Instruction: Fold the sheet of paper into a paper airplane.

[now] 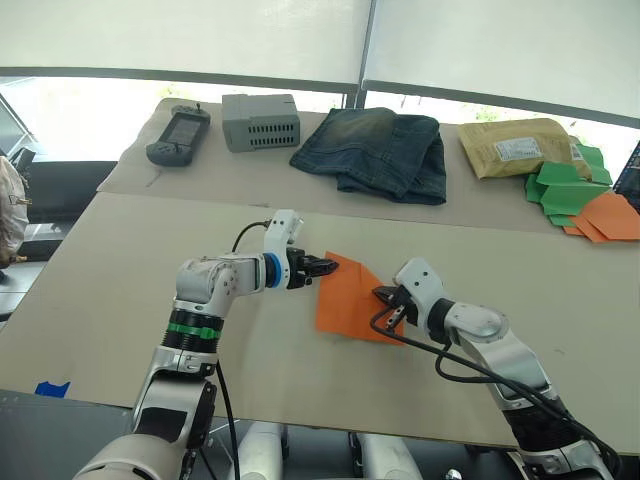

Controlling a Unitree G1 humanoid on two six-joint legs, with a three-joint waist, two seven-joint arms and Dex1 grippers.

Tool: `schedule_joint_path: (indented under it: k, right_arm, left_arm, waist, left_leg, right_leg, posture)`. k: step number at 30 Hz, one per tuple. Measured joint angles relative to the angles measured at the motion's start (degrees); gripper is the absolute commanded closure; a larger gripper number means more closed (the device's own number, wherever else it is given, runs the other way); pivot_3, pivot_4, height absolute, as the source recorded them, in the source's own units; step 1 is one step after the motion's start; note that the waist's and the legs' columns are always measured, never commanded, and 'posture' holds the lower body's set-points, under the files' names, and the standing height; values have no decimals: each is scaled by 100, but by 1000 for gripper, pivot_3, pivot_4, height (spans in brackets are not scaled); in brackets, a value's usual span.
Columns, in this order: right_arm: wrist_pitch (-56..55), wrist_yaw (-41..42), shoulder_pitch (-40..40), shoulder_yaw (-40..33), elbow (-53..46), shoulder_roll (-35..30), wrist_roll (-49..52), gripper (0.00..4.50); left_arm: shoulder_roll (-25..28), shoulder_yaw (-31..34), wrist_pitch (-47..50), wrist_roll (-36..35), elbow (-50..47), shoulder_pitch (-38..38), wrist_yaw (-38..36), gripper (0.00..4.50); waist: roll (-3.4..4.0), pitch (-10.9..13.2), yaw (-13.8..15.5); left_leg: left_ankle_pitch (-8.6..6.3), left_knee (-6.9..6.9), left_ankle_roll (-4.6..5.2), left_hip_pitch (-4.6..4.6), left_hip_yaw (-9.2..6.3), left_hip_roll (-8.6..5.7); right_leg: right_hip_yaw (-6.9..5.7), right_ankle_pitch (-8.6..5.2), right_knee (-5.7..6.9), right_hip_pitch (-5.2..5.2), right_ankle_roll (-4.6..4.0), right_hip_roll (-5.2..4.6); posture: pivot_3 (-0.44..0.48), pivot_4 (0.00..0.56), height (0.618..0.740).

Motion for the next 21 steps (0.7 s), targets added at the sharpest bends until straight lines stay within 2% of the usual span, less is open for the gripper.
schedule_joint_path:
  k: [4,5,17,21]
  right_arm:
    - [-4,-31,21,0,-9,18,-24,4500]
    - [-4,-33,25,0,-16,18,-34,4500]
    - [26,-49,37,2,-49,33,-83,4500]
    - [121,-75,37,4,-128,40,-151,4500]
  left_arm:
    - [46,-367,-374,234,-5,2,-197,4269]
    - [96,-533,-572,363,-9,7,-284,4480]
    - [564,-1865,-2395,1563,-469,309,-1003,4480]
    - [759,-2372,-3091,2170,-456,341,-1173,4480]
  waist:
    - [0,0,12]
    - [0,0,22]
    - [0,0,130]
    - [0,0,149]
  left_leg:
    - [1,1,-2,1,1,-2]
    - [2,1,-3,1,1,-3]
    - [10,4,-1,0,6,-2]
    - [10,7,0,-1,7,-3]
  right_leg:
    - [1,1,2,1,-1,-1]
    - [1,2,3,1,-1,-1]
    - [1,7,4,2,-2,-1]
    - [1,8,4,2,-1,-1]
  posture:
    - [0,150,728]
    - [0,150,728]
    - [0,150,728]
    - [0,150,728]
